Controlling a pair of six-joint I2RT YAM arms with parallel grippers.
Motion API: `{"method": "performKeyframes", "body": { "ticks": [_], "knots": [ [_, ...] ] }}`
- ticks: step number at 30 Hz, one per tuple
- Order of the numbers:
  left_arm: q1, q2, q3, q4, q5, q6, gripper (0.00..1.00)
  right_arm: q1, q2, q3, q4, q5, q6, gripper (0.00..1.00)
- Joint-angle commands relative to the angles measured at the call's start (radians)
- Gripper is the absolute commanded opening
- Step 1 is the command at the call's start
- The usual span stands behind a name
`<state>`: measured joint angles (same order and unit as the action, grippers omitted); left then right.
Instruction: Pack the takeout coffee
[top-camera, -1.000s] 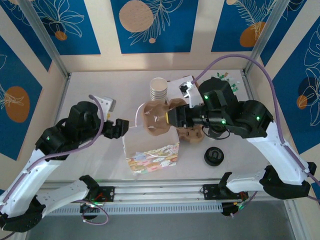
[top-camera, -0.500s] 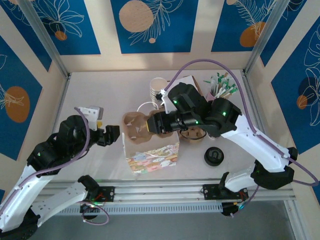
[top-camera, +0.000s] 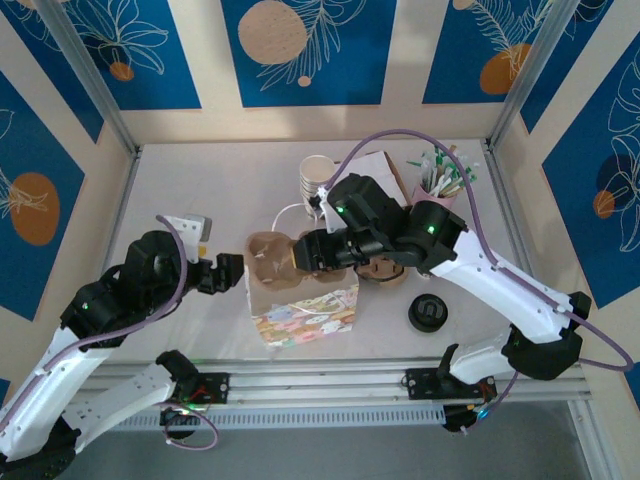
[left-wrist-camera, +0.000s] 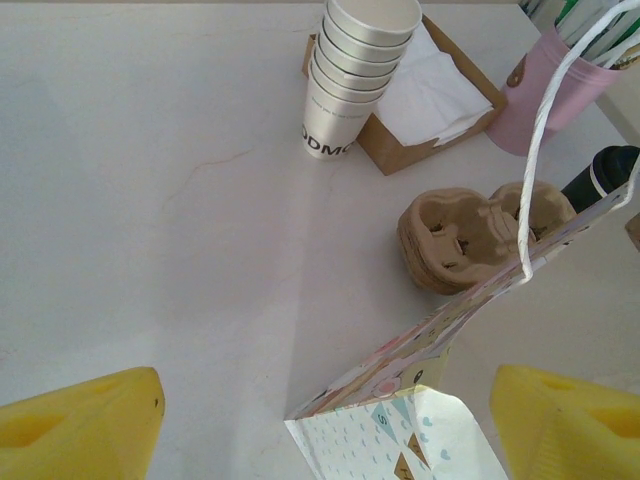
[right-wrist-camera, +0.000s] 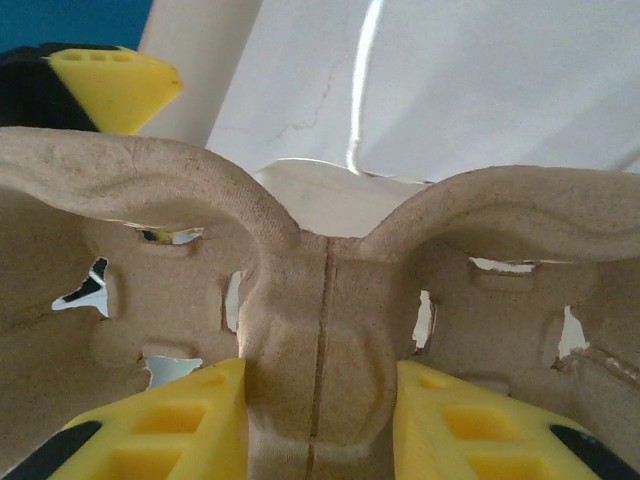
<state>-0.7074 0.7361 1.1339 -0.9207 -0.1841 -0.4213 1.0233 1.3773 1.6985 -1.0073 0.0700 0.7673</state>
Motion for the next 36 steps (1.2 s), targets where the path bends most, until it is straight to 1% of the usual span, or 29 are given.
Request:
{"method": "performKeyframes", "body": {
  "ticks": [1, 10, 17, 23, 36],
  "knots": [
    [-0.007, 0.002, -0.001, -0.002, 0.018, -0.014, 0.85, -0.016, -0.031, -0.024, -0.006, -0.025, 0.011, 0.37],
    [-0.007, 0.004, -0.005, -0.007, 0.018, -0.020, 0.86, -0.022, -0.015, -0.009, -0.061, 0.011, -0.014, 0.37],
    [-0.007, 0.010, -0.023, -0.015, -0.037, -0.026, 0.87, -0.007, 0.010, -0.001, -0.077, 0.028, -0.026, 0.37],
    [-0.007, 0.004, -0.042, -0.007, -0.073, -0.037, 0.88, 0.002, 0.045, 0.025, -0.127, 0.060, -0.038, 0.37],
    [-0.007, -0.004, -0.059, -0.004, -0.077, -0.047, 0.88, 0.029, 0.123, 0.086, -0.198, 0.104, -0.053, 0.37]
  ]
}}
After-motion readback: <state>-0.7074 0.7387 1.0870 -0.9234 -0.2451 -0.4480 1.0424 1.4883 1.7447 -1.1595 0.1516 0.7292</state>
